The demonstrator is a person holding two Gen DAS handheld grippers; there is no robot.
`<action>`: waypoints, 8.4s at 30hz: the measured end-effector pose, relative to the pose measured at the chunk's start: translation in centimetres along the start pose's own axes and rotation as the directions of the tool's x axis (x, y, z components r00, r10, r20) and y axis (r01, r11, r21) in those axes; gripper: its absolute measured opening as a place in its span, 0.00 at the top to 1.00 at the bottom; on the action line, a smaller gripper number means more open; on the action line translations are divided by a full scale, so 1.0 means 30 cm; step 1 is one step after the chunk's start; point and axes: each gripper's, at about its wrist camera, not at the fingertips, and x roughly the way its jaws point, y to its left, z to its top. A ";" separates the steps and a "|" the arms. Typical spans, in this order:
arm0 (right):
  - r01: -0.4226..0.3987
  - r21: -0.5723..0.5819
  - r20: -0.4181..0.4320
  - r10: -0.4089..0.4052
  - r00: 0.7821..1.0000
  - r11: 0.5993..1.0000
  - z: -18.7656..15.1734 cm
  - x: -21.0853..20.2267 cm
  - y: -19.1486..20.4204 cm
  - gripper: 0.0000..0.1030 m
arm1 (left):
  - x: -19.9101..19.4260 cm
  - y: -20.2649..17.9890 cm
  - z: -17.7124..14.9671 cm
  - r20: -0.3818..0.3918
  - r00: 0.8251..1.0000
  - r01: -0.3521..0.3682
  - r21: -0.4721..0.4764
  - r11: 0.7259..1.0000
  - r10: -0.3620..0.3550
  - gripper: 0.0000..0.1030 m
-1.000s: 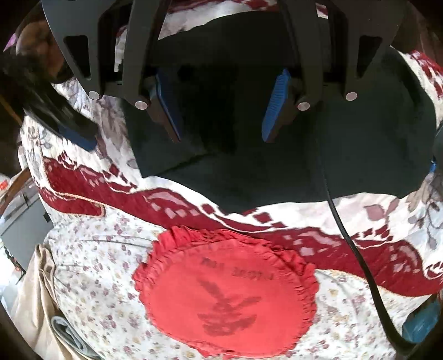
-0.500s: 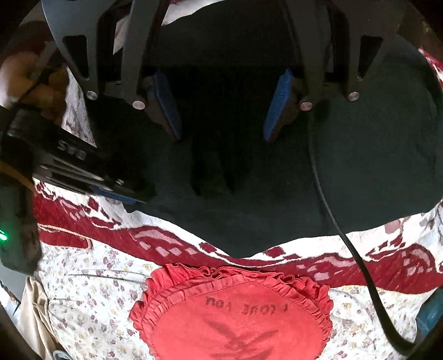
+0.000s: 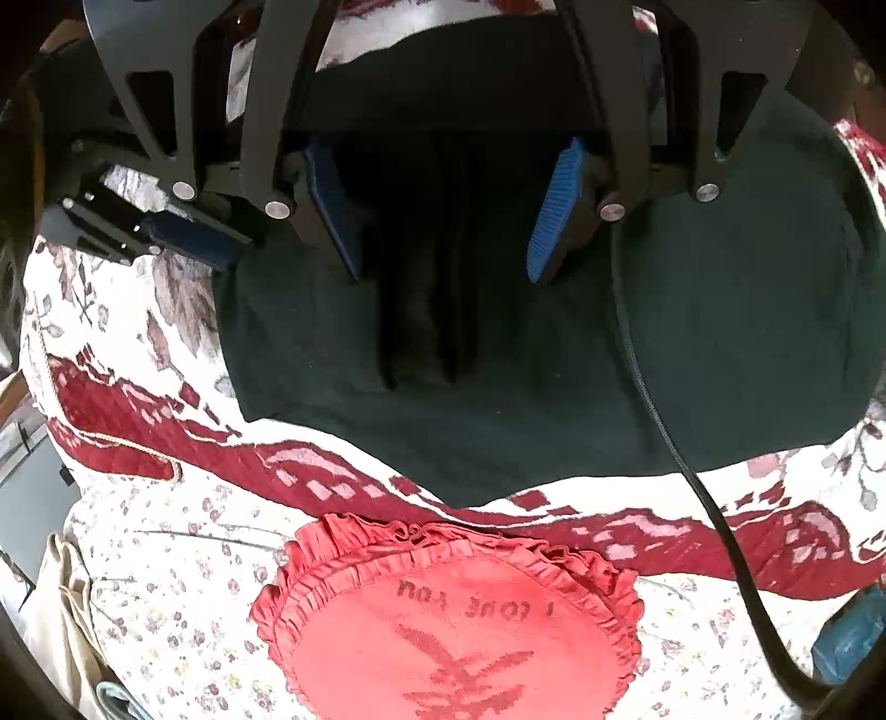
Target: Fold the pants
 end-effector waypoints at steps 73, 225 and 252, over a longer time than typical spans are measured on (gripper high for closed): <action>-0.189 -0.175 0.010 0.193 0.981 0.966 0.348 0.104 0.444 0.53 | -0.281 0.573 -0.182 0.052 0.995 -0.049 -0.457 0.888 0.081 0.25; -0.176 0.206 0.098 0.159 0.982 0.963 0.073 -0.011 -0.137 0.69 | 0.046 0.021 0.060 0.020 1.000 -0.002 -0.029 1.000 0.002 0.23; -0.388 0.318 0.154 0.356 0.922 0.865 -0.044 0.021 -0.189 0.24 | 0.015 0.143 -0.075 -0.032 0.975 0.208 -0.208 0.956 -0.219 0.07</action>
